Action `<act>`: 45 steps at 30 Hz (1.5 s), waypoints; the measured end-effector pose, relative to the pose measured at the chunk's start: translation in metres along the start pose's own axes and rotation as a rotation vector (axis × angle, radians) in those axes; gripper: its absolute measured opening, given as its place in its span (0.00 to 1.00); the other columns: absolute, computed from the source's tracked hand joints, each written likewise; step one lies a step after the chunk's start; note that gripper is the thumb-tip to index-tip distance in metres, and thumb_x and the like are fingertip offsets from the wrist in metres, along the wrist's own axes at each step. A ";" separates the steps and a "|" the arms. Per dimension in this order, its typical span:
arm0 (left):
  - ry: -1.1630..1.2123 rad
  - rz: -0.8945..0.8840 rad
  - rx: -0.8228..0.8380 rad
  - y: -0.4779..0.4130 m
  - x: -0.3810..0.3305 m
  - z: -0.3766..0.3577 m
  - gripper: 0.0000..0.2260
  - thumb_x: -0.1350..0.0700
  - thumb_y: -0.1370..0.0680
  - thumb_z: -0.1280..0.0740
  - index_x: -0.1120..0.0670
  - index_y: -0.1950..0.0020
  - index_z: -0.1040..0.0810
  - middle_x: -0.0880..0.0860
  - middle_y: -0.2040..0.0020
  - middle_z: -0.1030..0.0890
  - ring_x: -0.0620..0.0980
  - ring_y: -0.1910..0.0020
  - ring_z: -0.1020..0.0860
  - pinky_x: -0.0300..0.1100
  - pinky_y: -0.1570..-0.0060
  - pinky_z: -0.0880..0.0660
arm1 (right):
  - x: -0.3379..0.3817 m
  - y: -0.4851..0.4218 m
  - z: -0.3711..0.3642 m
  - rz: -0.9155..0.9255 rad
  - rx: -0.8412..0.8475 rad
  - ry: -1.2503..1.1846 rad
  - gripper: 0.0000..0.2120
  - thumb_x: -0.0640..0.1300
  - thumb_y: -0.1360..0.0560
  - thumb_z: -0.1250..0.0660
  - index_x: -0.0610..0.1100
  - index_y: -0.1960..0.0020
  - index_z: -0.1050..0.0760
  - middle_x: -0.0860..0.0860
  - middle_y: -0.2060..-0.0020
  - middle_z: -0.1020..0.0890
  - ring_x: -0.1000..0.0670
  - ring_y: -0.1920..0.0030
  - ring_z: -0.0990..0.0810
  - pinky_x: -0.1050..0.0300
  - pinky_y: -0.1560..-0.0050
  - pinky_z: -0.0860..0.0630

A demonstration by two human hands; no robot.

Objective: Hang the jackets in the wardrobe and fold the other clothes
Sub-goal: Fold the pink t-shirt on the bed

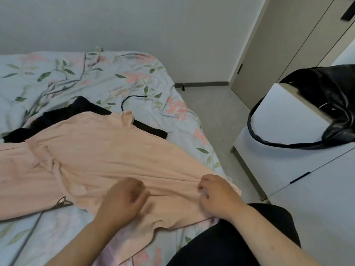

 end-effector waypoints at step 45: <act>0.160 0.086 0.075 -0.060 -0.042 0.010 0.08 0.56 0.24 0.32 0.42 0.50 0.19 0.40 0.52 0.18 0.38 0.55 0.22 0.34 0.51 0.28 | 0.008 0.001 -0.029 -0.495 -0.097 -0.678 0.05 0.43 0.30 0.40 0.48 0.60 0.26 0.53 0.62 0.21 0.55 0.62 0.24 0.64 0.69 0.31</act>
Point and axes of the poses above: each hand's wrist, its own y-axis away from the middle knuckle, its own z-axis out of the back of the hand, x = y × z, the point moved 2 cm from there along -y, towards the middle knuckle
